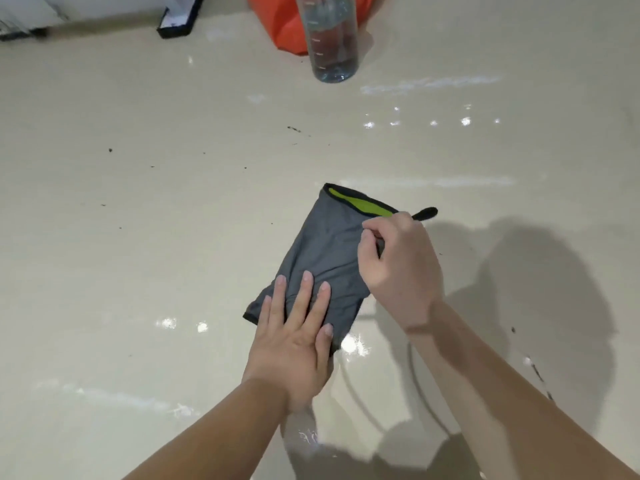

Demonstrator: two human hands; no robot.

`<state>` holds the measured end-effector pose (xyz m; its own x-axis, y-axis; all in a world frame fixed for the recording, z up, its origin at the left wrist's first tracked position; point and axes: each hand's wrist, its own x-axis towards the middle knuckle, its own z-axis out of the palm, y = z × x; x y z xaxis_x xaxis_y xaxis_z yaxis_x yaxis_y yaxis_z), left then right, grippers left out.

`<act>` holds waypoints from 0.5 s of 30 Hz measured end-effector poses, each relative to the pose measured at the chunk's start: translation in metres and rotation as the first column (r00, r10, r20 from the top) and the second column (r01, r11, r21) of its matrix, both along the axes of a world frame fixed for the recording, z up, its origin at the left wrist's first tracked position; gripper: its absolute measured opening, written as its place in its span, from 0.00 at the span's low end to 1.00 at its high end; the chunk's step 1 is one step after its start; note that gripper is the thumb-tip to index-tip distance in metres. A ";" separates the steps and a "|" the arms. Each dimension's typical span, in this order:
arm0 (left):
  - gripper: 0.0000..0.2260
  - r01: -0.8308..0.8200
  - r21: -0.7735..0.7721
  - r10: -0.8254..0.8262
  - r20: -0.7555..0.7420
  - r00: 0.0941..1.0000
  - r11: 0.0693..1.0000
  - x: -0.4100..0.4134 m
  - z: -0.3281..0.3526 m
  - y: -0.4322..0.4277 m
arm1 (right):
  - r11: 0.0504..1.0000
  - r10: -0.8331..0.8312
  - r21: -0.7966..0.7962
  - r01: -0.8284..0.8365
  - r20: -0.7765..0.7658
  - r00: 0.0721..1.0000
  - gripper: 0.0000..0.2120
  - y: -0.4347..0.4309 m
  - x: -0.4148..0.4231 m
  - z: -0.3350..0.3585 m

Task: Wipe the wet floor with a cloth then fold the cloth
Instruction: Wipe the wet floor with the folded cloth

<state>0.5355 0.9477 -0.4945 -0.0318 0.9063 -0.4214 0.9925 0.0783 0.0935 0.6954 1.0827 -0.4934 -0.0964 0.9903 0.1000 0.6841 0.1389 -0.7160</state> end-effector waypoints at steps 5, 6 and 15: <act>0.30 -0.094 -0.122 0.077 -0.140 0.987 0.988 -0.048 0.009 -0.069 | 0.984 0.139 0.095 -0.149 0.097 0.985 0.07 -0.032 -0.054 -0.007; 0.29 -0.126 -0.097 0.113 -0.126 0.986 0.987 -0.050 0.016 -0.067 | 0.976 0.191 0.083 -0.201 0.115 0.975 0.09 -0.039 -0.059 -0.009; 0.32 0.036 -0.077 -0.039 -0.032 0.999 0.996 -0.052 0.002 -0.025 | 0.981 0.185 0.052 -0.188 0.047 0.982 0.13 -0.061 -0.077 0.003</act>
